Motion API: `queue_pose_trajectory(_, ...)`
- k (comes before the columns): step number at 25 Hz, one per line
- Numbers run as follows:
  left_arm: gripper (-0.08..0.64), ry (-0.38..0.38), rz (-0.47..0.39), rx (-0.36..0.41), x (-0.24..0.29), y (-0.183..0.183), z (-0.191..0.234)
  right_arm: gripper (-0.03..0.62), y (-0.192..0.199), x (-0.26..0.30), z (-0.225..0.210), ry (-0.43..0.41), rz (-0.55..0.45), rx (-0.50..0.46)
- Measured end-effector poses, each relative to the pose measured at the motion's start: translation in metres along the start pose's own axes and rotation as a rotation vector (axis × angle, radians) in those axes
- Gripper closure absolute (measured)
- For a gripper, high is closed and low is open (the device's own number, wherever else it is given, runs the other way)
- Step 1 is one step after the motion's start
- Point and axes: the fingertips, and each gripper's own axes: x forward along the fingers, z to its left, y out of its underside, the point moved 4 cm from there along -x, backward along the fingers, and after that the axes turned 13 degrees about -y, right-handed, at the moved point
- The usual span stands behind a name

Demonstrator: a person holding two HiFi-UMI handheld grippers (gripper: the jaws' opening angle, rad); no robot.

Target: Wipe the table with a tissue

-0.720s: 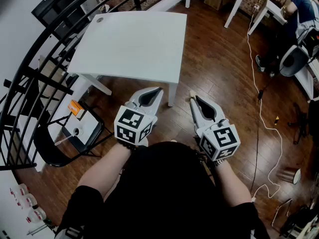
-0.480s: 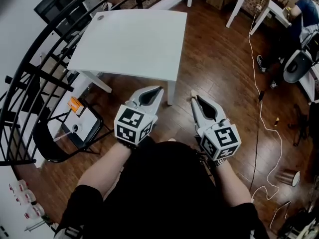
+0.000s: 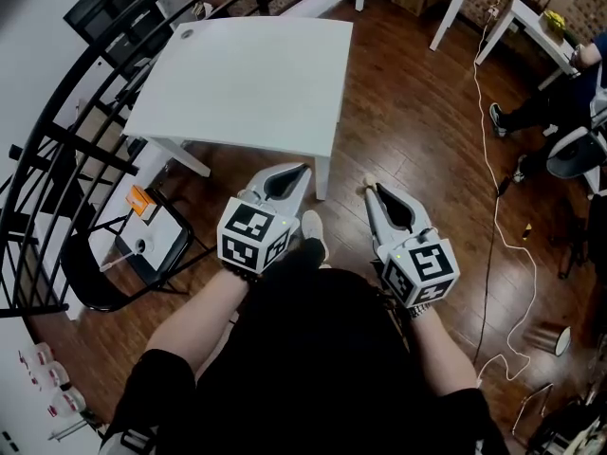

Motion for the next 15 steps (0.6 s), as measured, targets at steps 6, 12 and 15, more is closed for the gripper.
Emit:
queue_pose_trajectory(6,0.545,0.004,0.003,-0.015,0.029,-0.003,0.009,0.566,-0.005,0.015,-0.025,0.006,0.018,0.004)
queue_pose_trajectory(12,0.545,-0.001,0.029,-0.057,0.070,0.002,0.025,0.566,-0.010,0.042,-0.060,0.000,0.059,0.005)
queue_pose_trajectory(15,0.545,-0.006,0.042,-0.081,0.091,0.003,0.037,0.566,-0.012,0.059,-0.077,-0.006,0.091,0.011)
